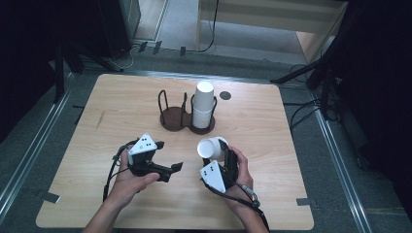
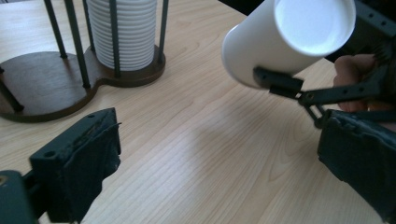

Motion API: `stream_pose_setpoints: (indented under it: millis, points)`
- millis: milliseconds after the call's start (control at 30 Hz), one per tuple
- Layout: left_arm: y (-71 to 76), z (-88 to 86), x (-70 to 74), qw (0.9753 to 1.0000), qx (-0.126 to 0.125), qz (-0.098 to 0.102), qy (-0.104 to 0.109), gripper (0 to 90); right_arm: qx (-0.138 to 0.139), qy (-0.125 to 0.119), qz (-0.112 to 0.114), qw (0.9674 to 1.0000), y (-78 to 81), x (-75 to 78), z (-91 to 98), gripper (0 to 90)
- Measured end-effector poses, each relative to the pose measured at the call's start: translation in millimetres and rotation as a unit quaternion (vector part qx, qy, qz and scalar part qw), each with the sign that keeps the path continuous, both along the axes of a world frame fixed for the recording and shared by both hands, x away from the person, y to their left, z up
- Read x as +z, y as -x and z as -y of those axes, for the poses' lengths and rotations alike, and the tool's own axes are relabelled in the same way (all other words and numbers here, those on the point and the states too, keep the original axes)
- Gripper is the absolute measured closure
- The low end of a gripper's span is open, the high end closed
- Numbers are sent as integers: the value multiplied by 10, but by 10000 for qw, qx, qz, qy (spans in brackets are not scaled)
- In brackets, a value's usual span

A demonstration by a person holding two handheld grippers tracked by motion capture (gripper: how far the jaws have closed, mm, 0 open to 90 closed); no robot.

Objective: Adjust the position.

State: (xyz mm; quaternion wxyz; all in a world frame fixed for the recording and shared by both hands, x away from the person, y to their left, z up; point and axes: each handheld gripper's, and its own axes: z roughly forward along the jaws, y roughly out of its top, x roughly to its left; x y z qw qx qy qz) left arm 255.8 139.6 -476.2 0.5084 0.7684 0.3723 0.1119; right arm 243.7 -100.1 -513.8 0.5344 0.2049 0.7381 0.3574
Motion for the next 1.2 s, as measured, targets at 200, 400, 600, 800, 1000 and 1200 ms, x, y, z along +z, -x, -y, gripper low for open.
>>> stream_pose_setpoints:
  millis: [200, 400, 600, 800, 1000, 1200]
  points:
    - [39, 110, 16, 9999, -110, 105, -79, 57, 134, 224, 131, 9996, 59, -27, -69, 303]
    - [59, 182, -4, 9995, -255, 123, -139, 73, 296, 316, 207, 9988, 114, -27, -149, 305]
    - [79, 233, 11, 9993, -315, 179, -109, 131, 396, 405, 203, 9982, 150, -74, -225, 306]
    - [87, 264, 5, 9987, -433, 211, -175, 141, 475, 440, 149, 9978, 177, -98, -277, 307]
    - [108, 281, 18, 9977, -555, 312, -242, 155, 460, 466, 119, 9978, 169, -103, -286, 306]
    - [111, 297, 10, 9975, -572, 331, -243, 187, 602, 408, 125, 9973, 194, -87, -291, 307]
